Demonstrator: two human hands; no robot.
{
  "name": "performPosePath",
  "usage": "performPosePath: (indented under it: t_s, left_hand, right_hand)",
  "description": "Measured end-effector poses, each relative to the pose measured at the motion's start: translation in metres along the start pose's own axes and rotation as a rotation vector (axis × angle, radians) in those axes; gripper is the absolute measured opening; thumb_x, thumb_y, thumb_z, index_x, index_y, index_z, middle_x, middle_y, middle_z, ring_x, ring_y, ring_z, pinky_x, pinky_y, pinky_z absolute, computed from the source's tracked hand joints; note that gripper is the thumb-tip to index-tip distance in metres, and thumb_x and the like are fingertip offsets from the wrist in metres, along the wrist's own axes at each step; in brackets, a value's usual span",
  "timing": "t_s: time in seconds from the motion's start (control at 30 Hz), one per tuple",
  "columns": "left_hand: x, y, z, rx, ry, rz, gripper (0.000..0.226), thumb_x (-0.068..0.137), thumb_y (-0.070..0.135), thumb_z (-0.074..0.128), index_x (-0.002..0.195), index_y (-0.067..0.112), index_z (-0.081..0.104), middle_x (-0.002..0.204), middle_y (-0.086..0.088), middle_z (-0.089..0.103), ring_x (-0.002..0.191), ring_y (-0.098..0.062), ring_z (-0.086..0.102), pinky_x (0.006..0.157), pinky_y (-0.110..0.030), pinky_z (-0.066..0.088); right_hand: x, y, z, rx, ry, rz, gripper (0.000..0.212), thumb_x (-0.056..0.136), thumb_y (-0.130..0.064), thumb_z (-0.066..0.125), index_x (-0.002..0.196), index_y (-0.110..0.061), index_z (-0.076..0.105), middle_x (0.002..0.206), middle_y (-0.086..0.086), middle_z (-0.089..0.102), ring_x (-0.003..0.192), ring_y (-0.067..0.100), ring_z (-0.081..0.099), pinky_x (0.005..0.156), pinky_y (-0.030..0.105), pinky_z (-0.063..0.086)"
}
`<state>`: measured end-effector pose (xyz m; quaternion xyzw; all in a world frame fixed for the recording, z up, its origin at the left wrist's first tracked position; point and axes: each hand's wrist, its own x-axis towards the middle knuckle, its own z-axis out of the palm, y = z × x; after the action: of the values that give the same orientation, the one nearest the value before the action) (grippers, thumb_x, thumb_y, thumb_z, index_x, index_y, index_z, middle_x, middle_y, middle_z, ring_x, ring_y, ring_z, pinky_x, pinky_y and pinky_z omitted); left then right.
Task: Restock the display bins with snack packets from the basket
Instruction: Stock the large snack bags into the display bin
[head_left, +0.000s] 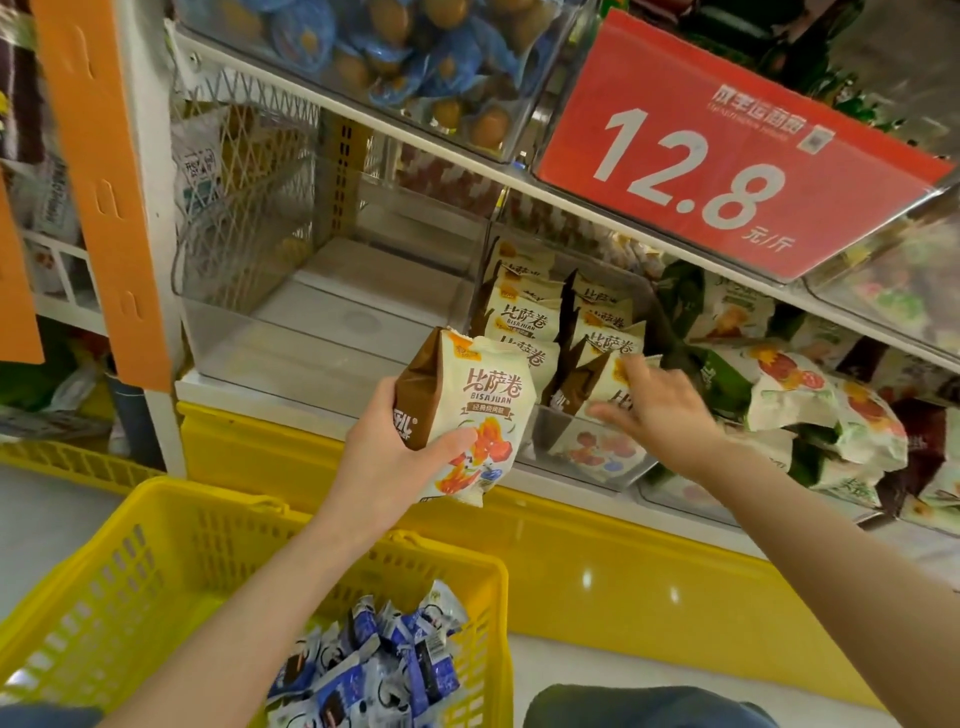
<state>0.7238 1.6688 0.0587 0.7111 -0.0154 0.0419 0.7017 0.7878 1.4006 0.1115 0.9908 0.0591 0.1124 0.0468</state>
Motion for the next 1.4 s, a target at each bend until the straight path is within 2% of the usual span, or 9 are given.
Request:
performPosePath:
  t_s: [0.23, 0.37, 0.57, 0.73, 0.87, 0.97, 1.1, 1.2, 1.4]
  left_hand:
    - [0.002, 0.003, -0.009, 0.004, 0.033, -0.003, 0.047, 0.073, 0.034, 0.074, 0.109, 0.034, 0.043, 0.092, 0.024, 0.055, 0.082, -0.002, 0.060, 0.048, -0.008, 0.047]
    - [0.008, 0.005, -0.013, -0.026, 0.059, -0.019, 0.047, 0.073, 0.034, 0.074, 0.108, 0.034, 0.044, 0.092, 0.022, 0.057, 0.082, -0.004, 0.061, 0.048, -0.008, 0.048]
    - [0.015, 0.006, -0.020, -0.068, 0.052, -0.046, 0.039, 0.071, 0.034, 0.075, 0.098, 0.041, 0.047, 0.093, 0.021, 0.060, 0.083, -0.007, 0.064, 0.050, -0.011, 0.050]
    - [0.022, 0.009, -0.026, -0.091, 0.047, -0.051, 0.037, 0.069, 0.036, 0.075, 0.092, 0.045, 0.047, 0.092, 0.022, 0.061, 0.080, -0.006, 0.065, 0.049, -0.010, 0.049]
    - [0.025, 0.010, -0.028, -0.130, 0.040, -0.056, 0.036, 0.068, 0.035, 0.075, 0.090, 0.045, 0.048, 0.086, 0.023, 0.061, 0.073, 0.009, 0.064, 0.047, -0.009, 0.046]
    - [0.027, 0.009, -0.028, -0.138, 0.036, -0.059, 0.036, 0.068, 0.036, 0.075, 0.092, 0.044, 0.048, 0.088, 0.022, 0.061, 0.073, 0.007, 0.065, 0.048, -0.009, 0.047]
    - [0.027, 0.009, -0.027, -0.161, 0.039, -0.052, 0.036, 0.068, 0.033, 0.075, 0.090, 0.045, 0.049, 0.086, 0.023, 0.061, 0.072, 0.015, 0.061, 0.046, -0.008, 0.046]
    - [0.024, 0.008, -0.027, -0.135, 0.053, -0.051, 0.037, 0.067, 0.036, 0.075, 0.092, 0.045, 0.049, 0.089, 0.023, 0.060, 0.074, 0.003, 0.066, 0.047, -0.009, 0.046]
    - [0.017, 0.005, -0.028, -0.086, 0.061, -0.055, 0.048, 0.069, 0.035, 0.076, 0.109, 0.036, 0.050, 0.095, 0.019, 0.062, 0.083, -0.006, 0.064, 0.050, -0.010, 0.049]
  right_hand:
    - [0.002, -0.004, -0.017, 0.165, -0.177, 0.005, 0.079, 0.076, -0.067, 0.038, 0.136, -0.017, 0.033, 0.126, 0.007, 0.055, 0.110, 0.022, 0.051, 0.091, 0.034, 0.039]
    - [0.028, -0.034, -0.027, 0.442, 0.099, -0.084, 0.058, 0.087, -0.052, 0.047, 0.136, -0.022, 0.040, 0.135, -0.003, 0.050, 0.122, 0.014, 0.048, 0.095, 0.026, 0.039]
    - [0.093, -0.066, -0.013, 0.216, -0.407, -0.184, 0.069, 0.082, -0.046, 0.065, 0.139, -0.017, 0.041, 0.139, 0.004, 0.048, 0.123, 0.020, 0.048, 0.104, 0.034, 0.040]
    - [0.102, -0.073, -0.004, 0.111, -0.422, -0.212, 0.073, 0.071, -0.054, 0.071, 0.129, -0.018, 0.047, 0.124, 0.002, 0.057, 0.101, 0.017, 0.053, 0.082, 0.031, 0.045]
    - [0.099, -0.066, -0.016, -0.050, -0.094, -0.343, 0.076, 0.067, -0.060, 0.071, 0.126, -0.017, 0.050, 0.115, 0.002, 0.063, 0.088, 0.017, 0.053, 0.061, 0.024, 0.036]
    - [0.099, -0.064, -0.024, -0.081, 0.056, -0.363, 0.077, 0.066, -0.058, 0.073, 0.128, -0.019, 0.049, 0.120, 0.002, 0.061, 0.105, 0.024, 0.058, 0.072, 0.029, 0.040]
    - [0.091, -0.071, -0.011, -0.069, -0.007, -0.371, 0.077, 0.070, -0.053, 0.073, 0.130, -0.016, 0.042, 0.123, 0.004, 0.054, 0.110, 0.026, 0.053, 0.078, 0.035, 0.044]
    - [0.084, -0.078, -0.001, -0.081, -0.031, -0.387, 0.071, 0.074, -0.045, 0.073, 0.127, -0.012, 0.040, 0.124, 0.008, 0.050, 0.112, 0.027, 0.050, 0.076, 0.034, 0.041]
    - [0.079, -0.083, 0.001, -0.064, -0.145, -0.346, 0.075, 0.081, -0.041, 0.067, 0.137, -0.007, 0.030, 0.141, 0.014, 0.038, 0.131, 0.028, 0.035, 0.103, 0.038, 0.033]
